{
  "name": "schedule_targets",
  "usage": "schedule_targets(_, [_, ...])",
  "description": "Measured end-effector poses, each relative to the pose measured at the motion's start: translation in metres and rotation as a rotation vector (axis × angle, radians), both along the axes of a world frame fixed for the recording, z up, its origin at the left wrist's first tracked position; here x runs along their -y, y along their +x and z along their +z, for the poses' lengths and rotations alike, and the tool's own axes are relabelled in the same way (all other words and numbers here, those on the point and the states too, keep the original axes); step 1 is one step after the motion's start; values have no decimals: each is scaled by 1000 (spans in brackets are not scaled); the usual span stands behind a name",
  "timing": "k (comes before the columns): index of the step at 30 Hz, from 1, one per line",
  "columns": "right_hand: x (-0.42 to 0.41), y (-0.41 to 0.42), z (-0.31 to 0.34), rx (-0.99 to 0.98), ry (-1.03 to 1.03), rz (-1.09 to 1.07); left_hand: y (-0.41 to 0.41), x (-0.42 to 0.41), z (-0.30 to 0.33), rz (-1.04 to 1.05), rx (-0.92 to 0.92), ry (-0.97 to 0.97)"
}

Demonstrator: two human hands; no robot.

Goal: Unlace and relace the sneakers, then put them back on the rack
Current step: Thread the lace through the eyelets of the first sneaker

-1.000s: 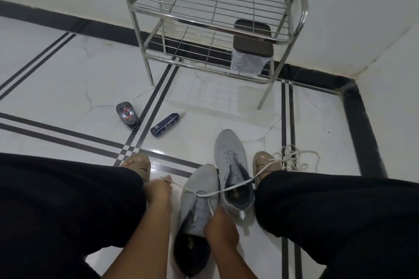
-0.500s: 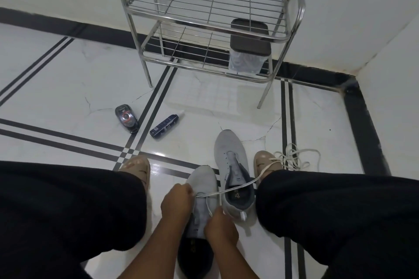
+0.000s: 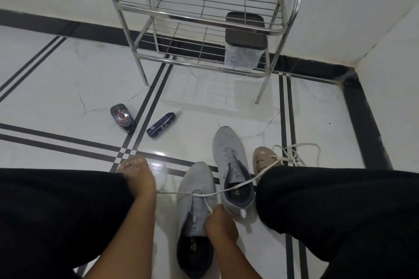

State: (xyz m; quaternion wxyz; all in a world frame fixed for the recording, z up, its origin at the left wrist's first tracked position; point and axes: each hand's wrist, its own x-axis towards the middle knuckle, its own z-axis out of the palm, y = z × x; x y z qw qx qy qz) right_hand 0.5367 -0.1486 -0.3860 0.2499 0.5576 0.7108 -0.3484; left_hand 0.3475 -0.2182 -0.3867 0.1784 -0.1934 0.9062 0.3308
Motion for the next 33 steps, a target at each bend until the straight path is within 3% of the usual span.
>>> schedule_targets(2, [1, -1, -1, 2, 0, -1, 20, -8, 2, -491, -20, -45])
schedule_targets(4, [1, -2, -2, 2, -4, -1, 42, -12, -6, -769, 88, -84])
schedule_targets(6, [2, -3, -3, 1, -10, -7, 61, -7, -18, -894, 149, -166])
schedule_targets(11, [0, -2, -5, -4, -23, -6, 79, 1, -24, -685, 112, -62])
schedule_targets(15, [-2, -3, -7, -6, -39, -19, 50, 5, -13, -37, 94, 123])
schedule_targets(18, [-2, -3, -9, -10, -49, -36, 31, 9, -6, 175, 138, 155])
schedule_targets(20, [-2, -3, -10, -12, -44, -36, 36, 3, 6, 60, 78, 2])
schedule_targets(24, [-3, -3, -11, -14, -30, -32, 58, 2, -3, -600, -280, -399])
schedule_targets(27, [-3, -4, -14, -15, -34, -27, 68, -3, -19, -968, -315, -433])
schedule_targets(30, [-2, -5, -16, -17, -38, -27, 77, -1, -26, -1047, -232, -383])
schedule_targets(33, [-2, -4, -18, -26, -44, -37, 75, 3, -29, -881, -160, -229])
